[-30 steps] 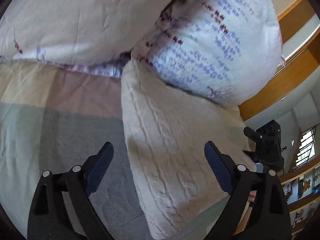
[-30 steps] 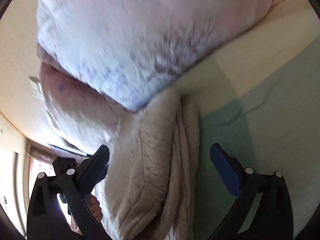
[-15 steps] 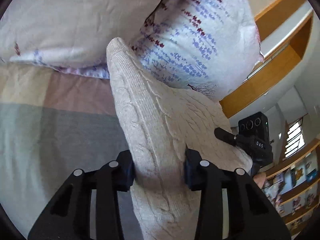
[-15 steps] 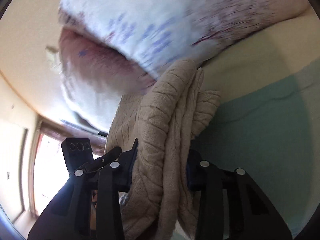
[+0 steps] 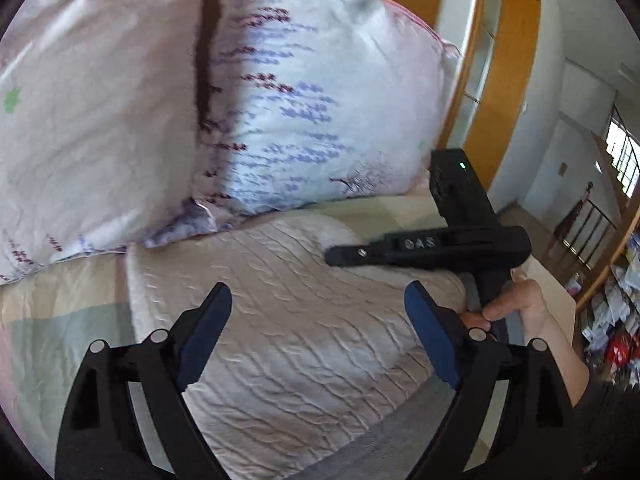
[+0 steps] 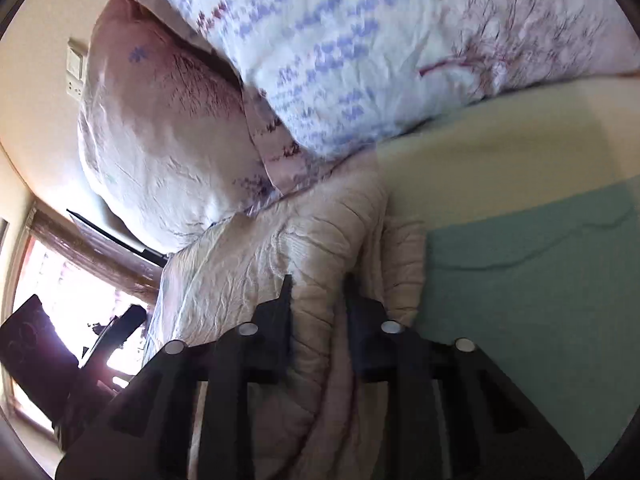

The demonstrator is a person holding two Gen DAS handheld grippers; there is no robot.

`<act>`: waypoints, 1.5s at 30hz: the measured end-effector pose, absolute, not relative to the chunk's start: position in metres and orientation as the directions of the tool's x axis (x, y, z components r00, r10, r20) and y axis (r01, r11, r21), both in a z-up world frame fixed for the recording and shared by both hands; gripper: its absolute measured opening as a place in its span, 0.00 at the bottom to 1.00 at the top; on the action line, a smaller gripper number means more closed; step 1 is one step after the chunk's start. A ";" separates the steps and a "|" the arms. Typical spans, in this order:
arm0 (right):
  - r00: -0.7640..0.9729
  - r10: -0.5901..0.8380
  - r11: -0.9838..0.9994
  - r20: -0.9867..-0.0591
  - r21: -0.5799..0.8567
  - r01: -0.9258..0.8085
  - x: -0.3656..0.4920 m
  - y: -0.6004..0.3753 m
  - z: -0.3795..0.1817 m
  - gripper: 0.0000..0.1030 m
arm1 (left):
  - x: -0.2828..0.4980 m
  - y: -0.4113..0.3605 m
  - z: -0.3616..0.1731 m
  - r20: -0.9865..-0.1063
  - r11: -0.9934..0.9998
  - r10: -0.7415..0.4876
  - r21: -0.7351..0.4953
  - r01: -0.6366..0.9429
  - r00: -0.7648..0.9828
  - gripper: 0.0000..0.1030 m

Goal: Fold small clothes

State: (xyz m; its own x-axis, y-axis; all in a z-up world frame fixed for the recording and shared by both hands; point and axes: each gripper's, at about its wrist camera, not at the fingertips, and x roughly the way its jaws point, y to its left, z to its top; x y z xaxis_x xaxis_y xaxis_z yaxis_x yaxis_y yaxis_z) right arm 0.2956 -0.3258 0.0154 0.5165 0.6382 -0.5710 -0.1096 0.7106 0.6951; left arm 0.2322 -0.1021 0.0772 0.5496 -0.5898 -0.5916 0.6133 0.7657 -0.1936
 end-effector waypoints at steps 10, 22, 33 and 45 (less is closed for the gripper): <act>0.638 0.456 0.759 -0.621 0.645 0.085 0.273 -0.366 0.025 0.14 | 0.197 -0.126 0.044 -0.670 0.740 -0.578 -0.190 0.646 0.465 0.75; 0.534 0.409 0.900 -0.740 0.425 -0.101 0.202 -0.285 0.034 0.59 | 0.148 -0.050 0.040 -0.687 0.921 -0.370 -0.182 0.345 0.626 0.92; 0.640 0.151 0.981 -0.753 0.195 -0.002 0.134 -0.278 0.035 0.95 | 0.157 -0.058 0.009 -0.816 0.989 -0.075 0.014 0.150 0.573 0.98; 0.567 0.019 1.000 -0.823 0.025 0.003 0.143 -0.254 0.011 0.99 | 0.154 -0.051 0.008 -0.823 0.989 -0.069 0.017 0.146 0.564 0.98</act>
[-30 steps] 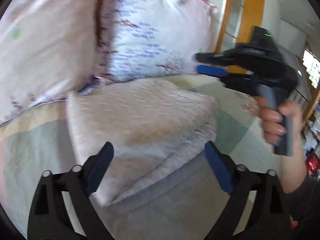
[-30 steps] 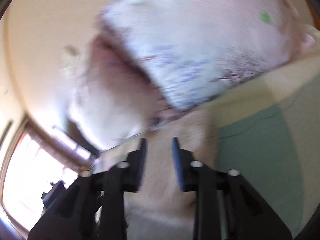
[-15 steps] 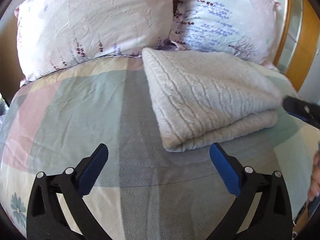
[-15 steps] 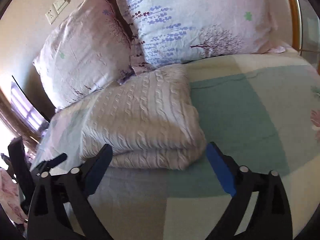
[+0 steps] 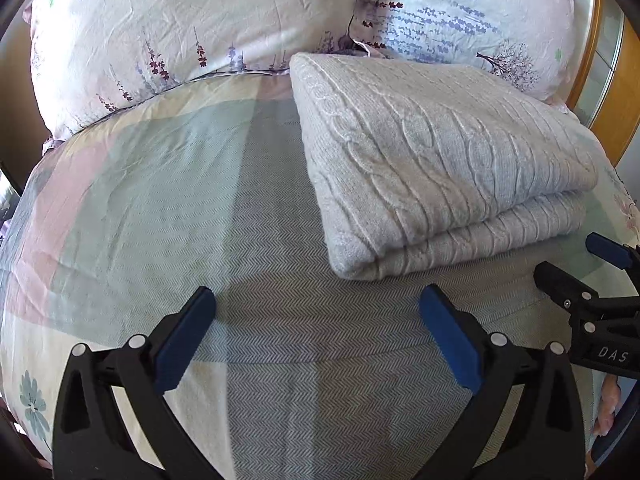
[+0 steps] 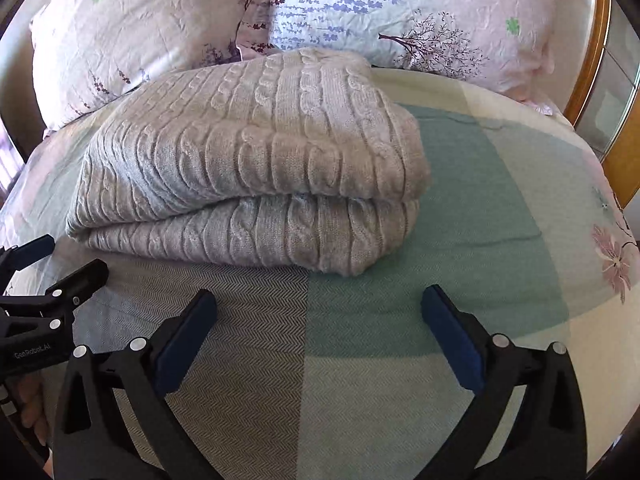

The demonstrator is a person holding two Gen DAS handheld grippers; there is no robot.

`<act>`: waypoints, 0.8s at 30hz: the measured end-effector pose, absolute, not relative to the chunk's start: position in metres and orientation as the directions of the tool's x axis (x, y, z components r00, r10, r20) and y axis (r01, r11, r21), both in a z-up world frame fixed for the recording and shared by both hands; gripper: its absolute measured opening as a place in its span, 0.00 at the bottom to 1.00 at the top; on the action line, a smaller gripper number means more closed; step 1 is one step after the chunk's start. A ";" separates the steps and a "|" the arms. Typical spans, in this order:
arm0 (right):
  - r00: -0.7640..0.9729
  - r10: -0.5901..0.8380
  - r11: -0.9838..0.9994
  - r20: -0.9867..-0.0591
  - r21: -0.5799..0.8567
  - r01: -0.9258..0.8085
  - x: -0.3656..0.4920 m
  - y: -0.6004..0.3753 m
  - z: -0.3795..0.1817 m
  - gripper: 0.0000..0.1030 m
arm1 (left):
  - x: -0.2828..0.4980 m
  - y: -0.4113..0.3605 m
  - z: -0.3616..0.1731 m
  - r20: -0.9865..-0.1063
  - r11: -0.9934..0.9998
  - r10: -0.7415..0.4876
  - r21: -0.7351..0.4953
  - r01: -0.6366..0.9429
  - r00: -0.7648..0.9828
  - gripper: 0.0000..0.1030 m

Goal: Fold small clothes

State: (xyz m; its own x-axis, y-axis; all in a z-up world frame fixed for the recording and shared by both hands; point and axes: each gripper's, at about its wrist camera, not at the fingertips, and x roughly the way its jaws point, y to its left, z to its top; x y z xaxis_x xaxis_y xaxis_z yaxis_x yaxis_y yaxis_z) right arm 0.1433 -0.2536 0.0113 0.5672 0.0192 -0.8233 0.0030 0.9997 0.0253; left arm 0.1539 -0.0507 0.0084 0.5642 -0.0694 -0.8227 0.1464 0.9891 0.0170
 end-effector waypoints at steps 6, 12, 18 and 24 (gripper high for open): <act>0.567 0.018 1.000 -0.823 0.025 0.005 0.142 -0.254 0.010 0.99 | 0.154 -0.052 0.008 -0.823 0.989 -0.069 0.017 0.147 0.564 0.98; 0.567 0.017 1.000 -0.823 0.025 0.006 0.142 -0.253 0.010 0.99 | 0.154 -0.050 0.008 -0.823 0.989 -0.070 0.017 0.147 0.564 0.98; 0.567 0.017 1.000 -0.823 0.025 0.006 0.142 -0.253 0.010 0.99 | 0.154 -0.051 0.008 -0.823 0.989 -0.070 0.017 0.148 0.564 0.98; 0.567 0.016 1.000 -0.823 0.025 0.007 0.143 -0.253 0.010 0.99 | 0.155 -0.052 0.008 -0.823 0.989 -0.070 0.018 0.148 0.564 0.98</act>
